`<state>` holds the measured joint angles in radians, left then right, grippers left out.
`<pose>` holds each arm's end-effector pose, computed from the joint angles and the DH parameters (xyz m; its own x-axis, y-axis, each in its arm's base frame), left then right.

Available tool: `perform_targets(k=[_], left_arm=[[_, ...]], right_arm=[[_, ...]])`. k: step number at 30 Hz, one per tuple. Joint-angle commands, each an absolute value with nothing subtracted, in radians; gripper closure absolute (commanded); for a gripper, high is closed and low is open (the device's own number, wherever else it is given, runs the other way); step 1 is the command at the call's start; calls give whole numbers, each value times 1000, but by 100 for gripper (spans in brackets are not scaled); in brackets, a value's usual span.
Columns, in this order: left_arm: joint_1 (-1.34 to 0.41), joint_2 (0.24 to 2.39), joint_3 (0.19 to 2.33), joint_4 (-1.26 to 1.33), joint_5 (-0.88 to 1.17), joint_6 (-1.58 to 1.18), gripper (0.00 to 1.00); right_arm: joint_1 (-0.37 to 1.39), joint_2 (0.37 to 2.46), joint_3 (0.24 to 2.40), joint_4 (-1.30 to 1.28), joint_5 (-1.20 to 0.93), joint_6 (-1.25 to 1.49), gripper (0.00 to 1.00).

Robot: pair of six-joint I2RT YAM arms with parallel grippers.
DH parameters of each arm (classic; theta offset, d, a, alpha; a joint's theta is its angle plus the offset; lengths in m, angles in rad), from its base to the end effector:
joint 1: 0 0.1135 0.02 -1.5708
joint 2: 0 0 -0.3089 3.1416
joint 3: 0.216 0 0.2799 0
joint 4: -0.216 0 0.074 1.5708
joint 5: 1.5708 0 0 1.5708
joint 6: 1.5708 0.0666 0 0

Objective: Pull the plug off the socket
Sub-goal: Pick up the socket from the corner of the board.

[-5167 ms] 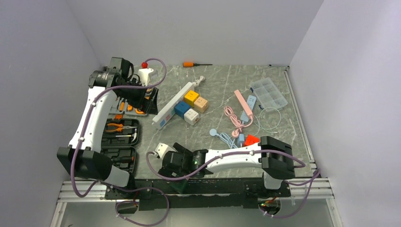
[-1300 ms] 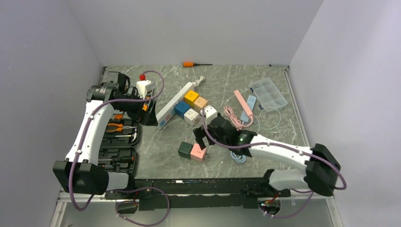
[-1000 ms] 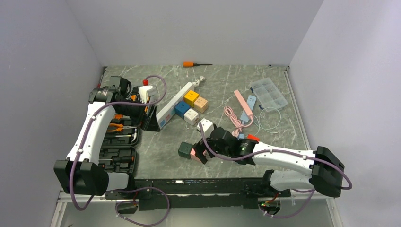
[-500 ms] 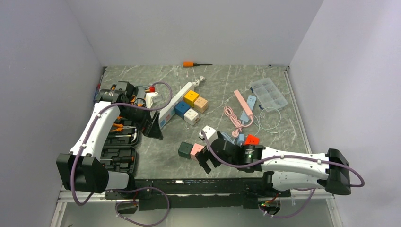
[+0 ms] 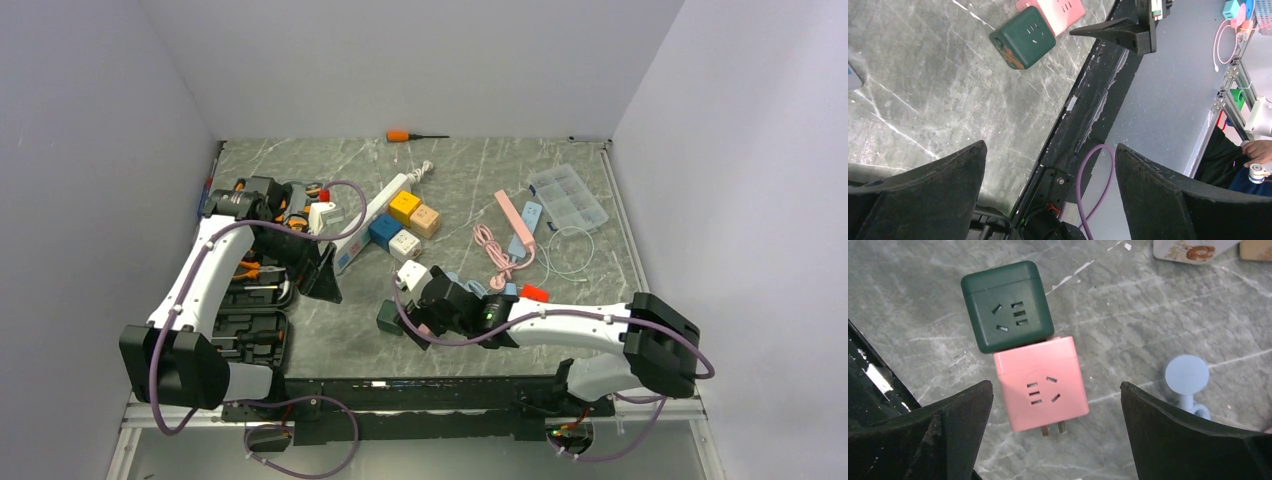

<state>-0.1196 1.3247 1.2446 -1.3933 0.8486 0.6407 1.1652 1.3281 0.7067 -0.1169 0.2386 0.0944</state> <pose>0.2259 -0.0775 0.3335 -0.7017 0.4823 -0.5244 0.7120 0.4482 -0.5406 0.1350 0.2746 0.2096 -0.3420 -0.5644 -0.7513 -0.7952 0.5999 -0.0886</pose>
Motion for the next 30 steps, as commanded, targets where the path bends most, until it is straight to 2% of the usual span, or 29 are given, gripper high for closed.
perform_targets(k=[1,7,14,22,25,30], left_arm=[[-125,1289,1241,-1402,869,683,1],[-127,1287,1225,-1418,828,716,1],[-146,1246,1222,-1389,820,731,1],[-196,1136,1153,-1343,884,819,1],[-196,1020,1081,-1299,911,935,1],[-220,838,977,-1124,905,978,1]], right_arm=[[1156,1381,722,-14,134,60,0],[1158,1475,740,-32,14,125,6],[1161,1484,728,-6,58,189,23],[1160,1606,777,43,82,181,40],[1162,1594,758,63,81,195,57],[1145,1419,779,7,34,193,88]])
